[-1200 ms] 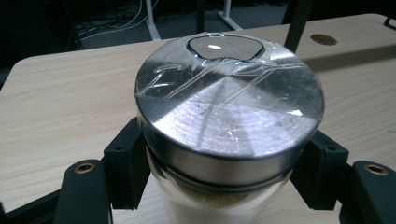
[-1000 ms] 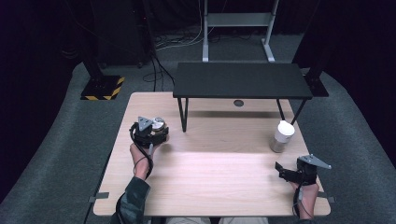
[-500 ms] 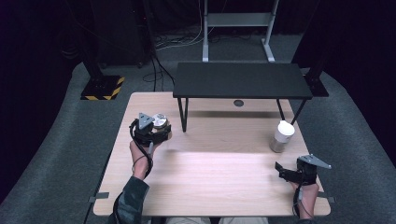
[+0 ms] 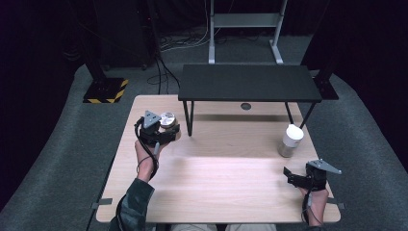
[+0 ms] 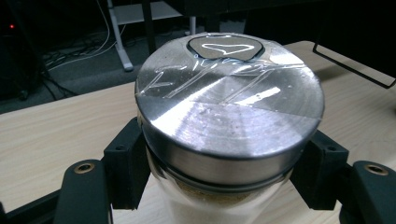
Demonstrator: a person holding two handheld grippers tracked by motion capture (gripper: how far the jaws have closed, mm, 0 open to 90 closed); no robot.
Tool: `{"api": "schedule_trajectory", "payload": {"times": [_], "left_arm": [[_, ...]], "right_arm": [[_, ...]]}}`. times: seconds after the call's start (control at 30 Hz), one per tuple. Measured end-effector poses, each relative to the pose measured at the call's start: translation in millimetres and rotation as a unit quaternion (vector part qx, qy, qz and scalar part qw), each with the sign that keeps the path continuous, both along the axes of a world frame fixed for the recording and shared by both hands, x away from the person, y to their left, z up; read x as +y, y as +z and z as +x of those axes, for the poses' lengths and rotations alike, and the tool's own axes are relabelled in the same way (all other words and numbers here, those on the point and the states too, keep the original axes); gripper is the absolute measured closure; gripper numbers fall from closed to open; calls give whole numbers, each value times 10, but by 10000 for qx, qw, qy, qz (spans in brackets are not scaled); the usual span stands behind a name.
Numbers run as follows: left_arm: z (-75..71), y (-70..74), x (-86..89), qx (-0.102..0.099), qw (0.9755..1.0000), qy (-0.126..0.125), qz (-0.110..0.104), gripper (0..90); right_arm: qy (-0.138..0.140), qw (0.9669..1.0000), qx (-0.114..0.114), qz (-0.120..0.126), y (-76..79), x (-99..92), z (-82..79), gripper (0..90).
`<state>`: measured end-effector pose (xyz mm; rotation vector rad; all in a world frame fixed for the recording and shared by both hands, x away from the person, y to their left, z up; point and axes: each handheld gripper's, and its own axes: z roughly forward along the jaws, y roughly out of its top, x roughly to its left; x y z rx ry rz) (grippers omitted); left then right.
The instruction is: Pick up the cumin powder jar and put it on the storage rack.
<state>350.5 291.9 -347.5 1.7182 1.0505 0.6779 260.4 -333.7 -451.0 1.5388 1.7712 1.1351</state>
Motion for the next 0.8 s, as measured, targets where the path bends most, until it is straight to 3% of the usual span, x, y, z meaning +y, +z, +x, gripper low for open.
{"api": "schedule_trajectory", "payload": {"times": [0.8], "left_arm": [[128, 313, -87, -55, 9995, -311, -27, 306]], "right_arm": [[12, 10000, 8, 24, -1, -11, 4, 0]]}}
